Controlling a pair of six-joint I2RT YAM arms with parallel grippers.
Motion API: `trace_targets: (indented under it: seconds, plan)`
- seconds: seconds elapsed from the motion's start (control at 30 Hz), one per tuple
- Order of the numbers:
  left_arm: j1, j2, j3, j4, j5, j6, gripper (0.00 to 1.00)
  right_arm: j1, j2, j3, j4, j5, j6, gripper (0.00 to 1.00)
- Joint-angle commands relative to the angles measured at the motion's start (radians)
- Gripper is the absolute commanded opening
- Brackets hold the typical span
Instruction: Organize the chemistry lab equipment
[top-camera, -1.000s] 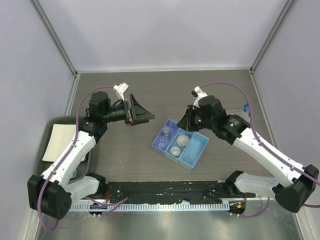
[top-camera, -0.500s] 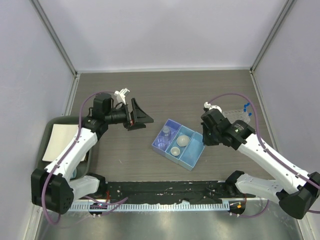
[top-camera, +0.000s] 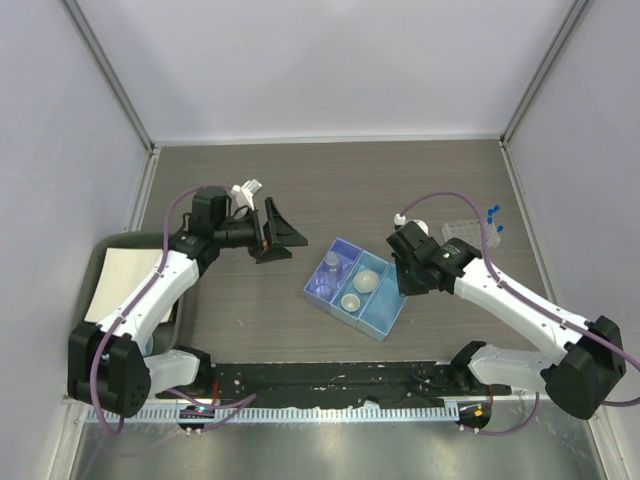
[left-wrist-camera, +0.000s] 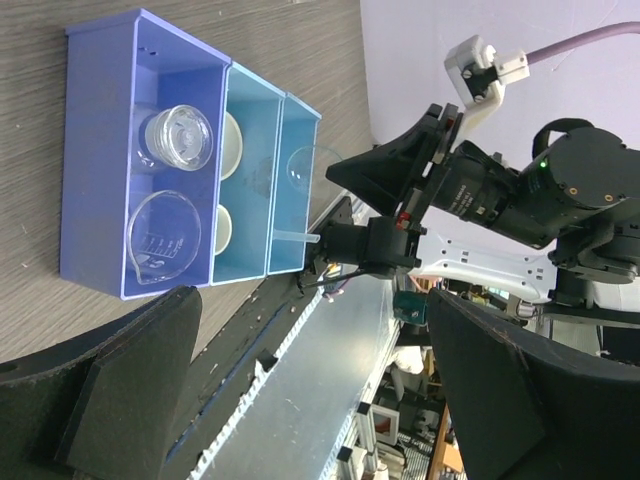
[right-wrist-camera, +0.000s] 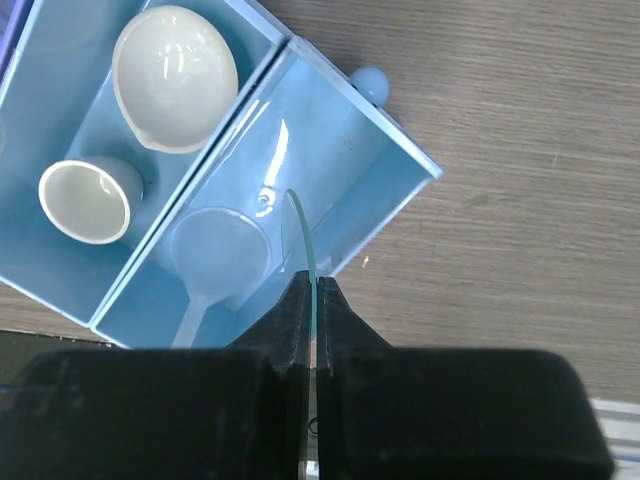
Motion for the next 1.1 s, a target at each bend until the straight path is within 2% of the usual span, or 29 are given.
trace_targets:
  seconds: [0.0, 0.33, 0.7, 0.9, 1.0, 1.03, 1.07]
  plan:
    - [0.019, 0.006, 0.0, 0.017, 0.013, 0.019, 1.0, -0.003, 0.046, -0.006, 0.11, -0.014, -0.022, 0.01]
    - [0.034, 0.038, 0.006, 0.012, 0.017, 0.03, 1.0, -0.003, 0.178, -0.032, 0.222, -0.101, -0.063, 0.01]
    - [0.034, 0.083, 0.014, 0.044, 0.017, 0.013, 1.0, -0.003, 0.237, -0.062, 0.185, -0.157, -0.086, 0.01]
    - [0.034, 0.097, 0.014, 0.06, 0.017, 0.006, 1.0, -0.003, 0.274, -0.065, 0.179, -0.125, -0.076, 0.21]
    - [0.036, 0.098, 0.017, 0.058, 0.017, 0.007, 1.0, -0.003, 0.282, -0.059, 0.179, -0.097, -0.071, 0.26]
    - [0.034, 0.098, 0.017, 0.058, 0.017, 0.007, 1.0, -0.003, 0.285, -0.055, 0.179, -0.083, -0.073, 0.34]
    - [0.034, 0.1, 0.017, 0.055, 0.02, 0.007, 1.0, -0.003, 0.294, -0.05, 0.177, -0.075, -0.07, 0.35]
